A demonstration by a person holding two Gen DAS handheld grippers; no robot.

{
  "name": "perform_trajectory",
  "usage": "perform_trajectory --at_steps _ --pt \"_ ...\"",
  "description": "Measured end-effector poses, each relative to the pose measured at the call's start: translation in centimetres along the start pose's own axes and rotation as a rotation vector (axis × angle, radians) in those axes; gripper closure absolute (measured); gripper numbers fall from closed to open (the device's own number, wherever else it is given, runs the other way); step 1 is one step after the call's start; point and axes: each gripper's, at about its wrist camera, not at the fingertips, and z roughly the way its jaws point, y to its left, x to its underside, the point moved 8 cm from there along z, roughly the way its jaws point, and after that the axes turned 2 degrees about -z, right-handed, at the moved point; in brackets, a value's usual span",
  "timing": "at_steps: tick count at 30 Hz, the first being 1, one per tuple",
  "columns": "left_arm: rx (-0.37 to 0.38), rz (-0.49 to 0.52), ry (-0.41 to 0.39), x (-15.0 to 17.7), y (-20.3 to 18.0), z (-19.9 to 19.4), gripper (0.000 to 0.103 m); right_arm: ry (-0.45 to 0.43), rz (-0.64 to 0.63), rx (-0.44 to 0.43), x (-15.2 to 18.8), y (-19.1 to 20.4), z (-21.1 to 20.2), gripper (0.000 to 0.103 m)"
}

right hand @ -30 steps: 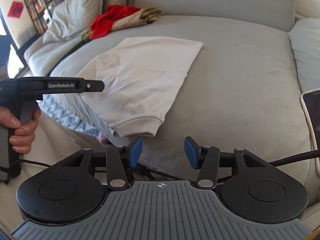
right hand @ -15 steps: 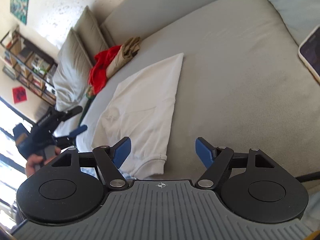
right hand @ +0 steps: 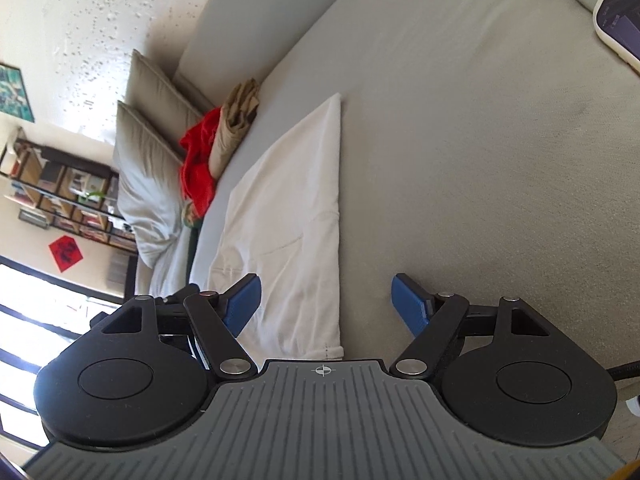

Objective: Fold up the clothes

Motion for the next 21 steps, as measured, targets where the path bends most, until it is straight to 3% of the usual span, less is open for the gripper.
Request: perform_trajectory --at_steps 5,9,15,21 --pt "0.048 0.045 0.087 -0.7 -0.9 2.2 0.027 0.038 -0.006 -0.041 -1.0 -0.1 1.2 0.025" --pt "0.082 0.042 0.100 -1.2 -1.2 3.5 0.027 0.080 -0.015 -0.061 -2.9 0.0 3.5 0.031" --pt "0.071 0.060 0.116 -1.9 -2.0 5.4 0.028 0.110 -0.015 -0.090 -5.7 0.7 8.3 0.040" --pt "0.059 0.009 0.069 -2.7 -1.8 5.9 0.027 0.081 -0.024 -0.081 -7.6 1.2 12.4 0.060"
